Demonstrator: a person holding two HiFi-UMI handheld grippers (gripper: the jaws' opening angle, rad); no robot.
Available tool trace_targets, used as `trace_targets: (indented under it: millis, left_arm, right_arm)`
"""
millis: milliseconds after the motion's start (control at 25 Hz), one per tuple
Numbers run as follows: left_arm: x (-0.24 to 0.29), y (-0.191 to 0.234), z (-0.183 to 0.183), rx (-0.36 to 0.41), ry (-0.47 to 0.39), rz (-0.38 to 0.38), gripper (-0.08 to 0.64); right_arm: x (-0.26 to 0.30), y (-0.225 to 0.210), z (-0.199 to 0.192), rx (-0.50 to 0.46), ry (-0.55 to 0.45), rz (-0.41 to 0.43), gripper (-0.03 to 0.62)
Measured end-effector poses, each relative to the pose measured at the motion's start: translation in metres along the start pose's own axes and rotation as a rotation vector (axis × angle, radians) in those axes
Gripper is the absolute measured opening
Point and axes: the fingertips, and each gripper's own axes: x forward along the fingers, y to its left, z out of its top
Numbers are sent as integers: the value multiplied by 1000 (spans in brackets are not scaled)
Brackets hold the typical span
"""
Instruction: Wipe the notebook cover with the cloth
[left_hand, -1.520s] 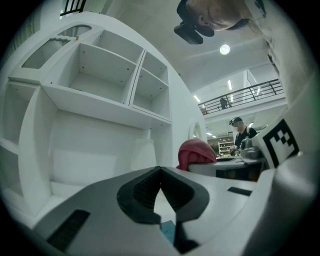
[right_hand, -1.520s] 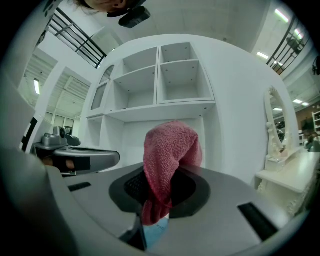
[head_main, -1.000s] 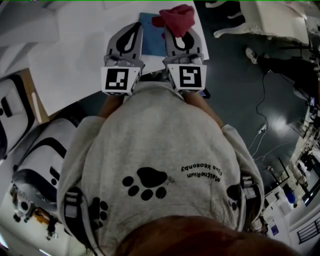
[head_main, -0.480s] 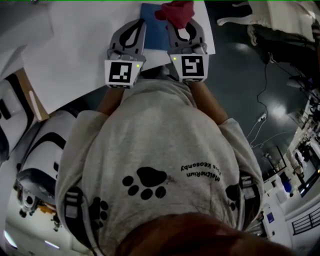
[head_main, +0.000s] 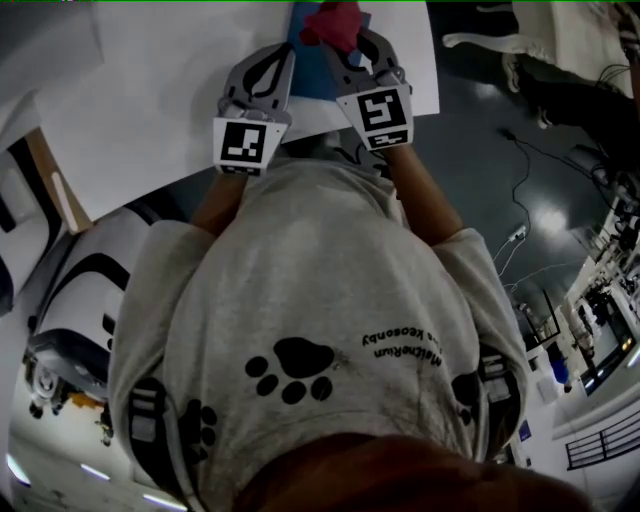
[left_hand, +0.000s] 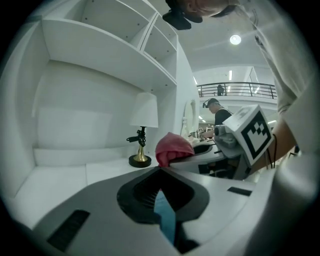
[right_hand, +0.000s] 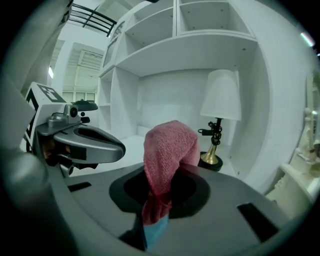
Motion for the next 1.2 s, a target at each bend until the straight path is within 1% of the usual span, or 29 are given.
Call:
trace_targets:
  millis: [120, 240, 360, 480, 640, 920, 1080, 1200]
  left_arm:
    - [2, 3, -12, 20, 33, 0, 11]
    - [3, 7, -26, 41, 75, 1, 11]
    - [5, 7, -41, 29, 113, -6, 11]
    - [8, 5, -55, 11, 158, -14, 11]
    - [11, 7, -77, -8, 221, -24, 11]
    - [13, 2, -106, -47, 320, -59, 11]
    - [9, -2, -120, -64, 374, -62, 11]
    - [7, -5, -130, -77, 413, -68, 11]
  right_arm:
    - [13, 7, -14, 18, 63, 64, 75]
    - [28, 13, -25, 24, 128, 106, 75]
    - [42, 15, -33, 11, 190, 130, 75]
    - [55, 14, -44, -28, 285, 154, 75]
    - [75, 10, -59, -48, 397, 174, 75]
    - [92, 10, -81, -206, 576, 235, 74]
    - [93, 11, -90, -268, 634, 256, 74]
    - [93, 9, -95, -288, 661, 267, 74]
